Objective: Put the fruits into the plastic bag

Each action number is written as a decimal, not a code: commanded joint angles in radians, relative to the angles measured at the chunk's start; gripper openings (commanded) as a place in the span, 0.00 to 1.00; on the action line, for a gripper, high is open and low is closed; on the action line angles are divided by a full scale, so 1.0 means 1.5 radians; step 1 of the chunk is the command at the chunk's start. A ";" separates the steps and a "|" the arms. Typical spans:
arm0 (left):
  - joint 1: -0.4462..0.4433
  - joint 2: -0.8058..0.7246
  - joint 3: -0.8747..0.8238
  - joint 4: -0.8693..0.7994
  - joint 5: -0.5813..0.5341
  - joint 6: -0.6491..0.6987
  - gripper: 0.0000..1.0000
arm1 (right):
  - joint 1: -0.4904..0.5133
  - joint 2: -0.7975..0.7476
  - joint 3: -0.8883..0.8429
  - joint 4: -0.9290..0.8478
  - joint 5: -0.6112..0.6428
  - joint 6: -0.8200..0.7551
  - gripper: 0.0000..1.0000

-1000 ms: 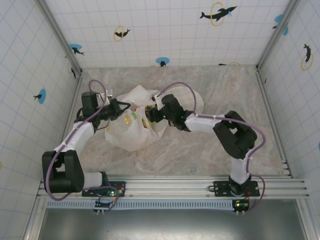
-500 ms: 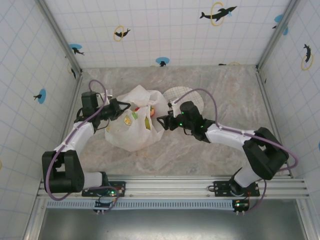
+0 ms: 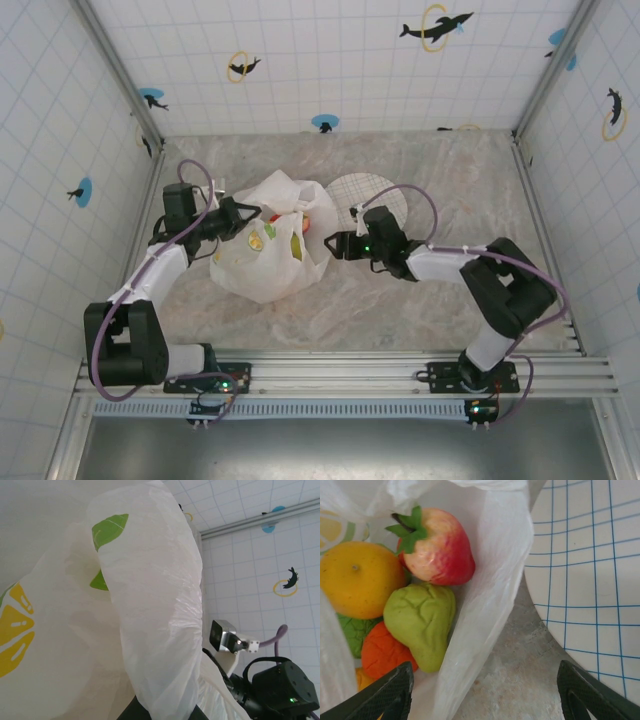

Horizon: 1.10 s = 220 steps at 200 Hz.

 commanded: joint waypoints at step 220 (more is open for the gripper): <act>0.008 -0.047 0.030 -0.005 -0.011 -0.013 0.00 | 0.020 -0.079 -0.005 0.111 -0.078 0.081 0.01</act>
